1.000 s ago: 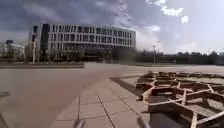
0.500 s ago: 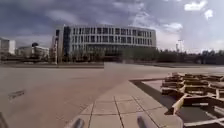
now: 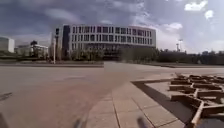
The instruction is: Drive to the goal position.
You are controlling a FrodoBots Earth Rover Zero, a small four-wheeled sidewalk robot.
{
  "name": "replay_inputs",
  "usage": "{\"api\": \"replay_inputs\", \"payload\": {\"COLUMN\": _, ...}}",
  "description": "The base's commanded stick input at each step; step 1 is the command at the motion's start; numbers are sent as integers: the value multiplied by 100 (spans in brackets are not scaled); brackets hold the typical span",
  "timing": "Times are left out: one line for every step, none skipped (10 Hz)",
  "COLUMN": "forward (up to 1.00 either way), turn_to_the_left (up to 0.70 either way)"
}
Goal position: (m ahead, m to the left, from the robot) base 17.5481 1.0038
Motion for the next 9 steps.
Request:
{"api": "replay_inputs", "payload": {"forward": 70, "turn_to_the_left": 0}}
{"api": "replay_inputs", "payload": {"forward": 70, "turn_to_the_left": 0}}
{"api": "replay_inputs", "payload": {"forward": 70, "turn_to_the_left": 0}}
{"api": "replay_inputs", "payload": {"forward": 70, "turn_to_the_left": 0}}
{"api": "replay_inputs", "payload": {"forward": 70, "turn_to_the_left": 0}}
{"api": "replay_inputs", "payload": {"forward": 70, "turn_to_the_left": 0}}
{"api": "replay_inputs", "payload": {"forward": 70, "turn_to_the_left": 0}}
{"api": "replay_inputs", "payload": {"forward": 70, "turn_to_the_left": 0}}
{"api": "replay_inputs", "payload": {"forward": 70, "turn_to_the_left": 0}}
